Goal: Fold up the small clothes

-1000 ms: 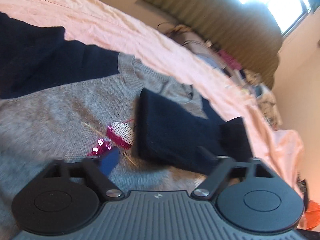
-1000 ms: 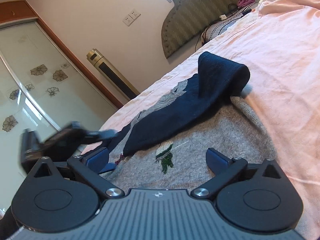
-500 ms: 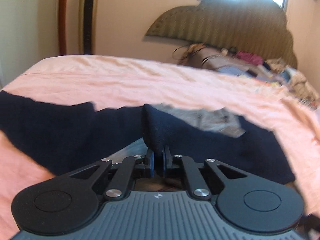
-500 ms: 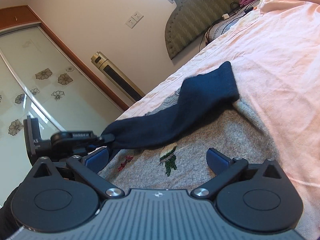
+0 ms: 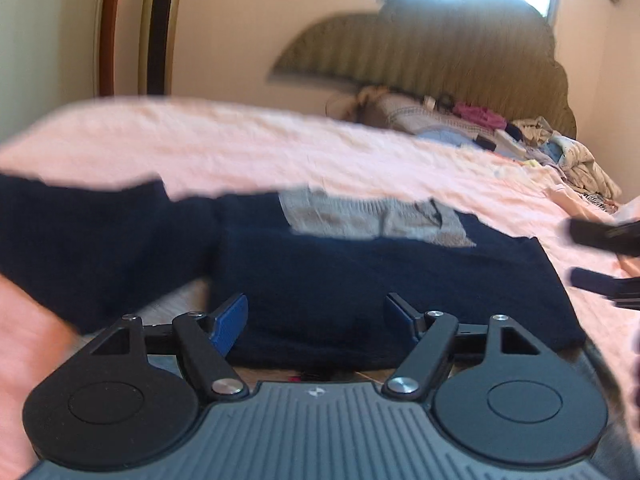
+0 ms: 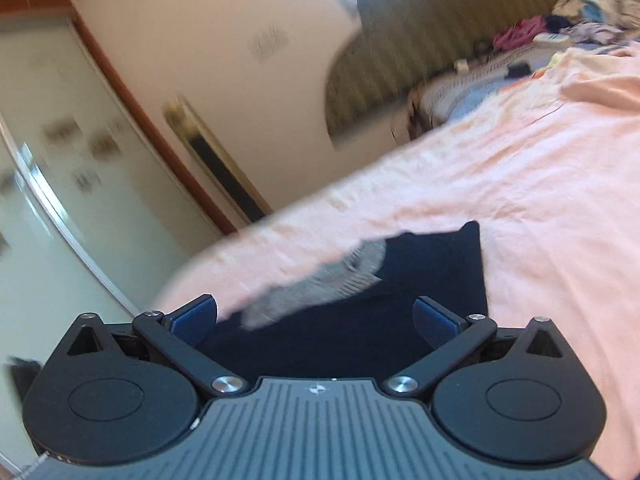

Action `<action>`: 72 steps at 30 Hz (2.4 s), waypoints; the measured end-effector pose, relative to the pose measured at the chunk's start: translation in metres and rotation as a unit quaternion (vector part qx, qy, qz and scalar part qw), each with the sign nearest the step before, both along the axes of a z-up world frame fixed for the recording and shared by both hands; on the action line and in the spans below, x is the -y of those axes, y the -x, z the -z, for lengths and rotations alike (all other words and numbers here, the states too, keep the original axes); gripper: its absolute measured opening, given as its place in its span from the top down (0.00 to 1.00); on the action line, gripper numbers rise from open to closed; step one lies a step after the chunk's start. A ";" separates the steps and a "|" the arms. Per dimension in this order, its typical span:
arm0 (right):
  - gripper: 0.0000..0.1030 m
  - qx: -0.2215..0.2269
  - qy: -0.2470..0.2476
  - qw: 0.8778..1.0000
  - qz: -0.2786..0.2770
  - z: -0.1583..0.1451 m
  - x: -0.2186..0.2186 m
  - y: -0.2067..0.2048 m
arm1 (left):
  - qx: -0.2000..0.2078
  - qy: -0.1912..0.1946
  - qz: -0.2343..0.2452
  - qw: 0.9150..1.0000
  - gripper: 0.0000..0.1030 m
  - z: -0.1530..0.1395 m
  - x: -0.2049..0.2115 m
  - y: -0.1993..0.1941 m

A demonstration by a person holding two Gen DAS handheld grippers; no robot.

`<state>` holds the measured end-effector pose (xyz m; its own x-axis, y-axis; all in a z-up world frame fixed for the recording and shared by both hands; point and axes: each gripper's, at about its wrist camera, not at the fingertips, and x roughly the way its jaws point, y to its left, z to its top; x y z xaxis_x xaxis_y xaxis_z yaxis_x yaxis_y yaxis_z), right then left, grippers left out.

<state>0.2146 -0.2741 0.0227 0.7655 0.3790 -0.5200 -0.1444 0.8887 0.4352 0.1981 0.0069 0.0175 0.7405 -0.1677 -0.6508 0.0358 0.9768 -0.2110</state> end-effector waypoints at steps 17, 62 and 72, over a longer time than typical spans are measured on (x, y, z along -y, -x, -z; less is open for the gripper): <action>0.00 0.008 0.200 0.979 -0.029 0.046 -0.028 -0.030 | 0.095 0.022 -0.180 0.979 0.18 -0.006 -0.155 0.043; 0.06 0.022 0.223 0.974 -0.006 0.031 -0.046 -0.019 | 0.081 0.160 -0.016 0.984 0.11 0.031 -0.086 0.092; 0.35 0.197 0.337 0.874 -0.291 0.003 -0.225 0.049 | 0.099 0.293 -0.128 0.942 0.11 0.042 -0.147 0.099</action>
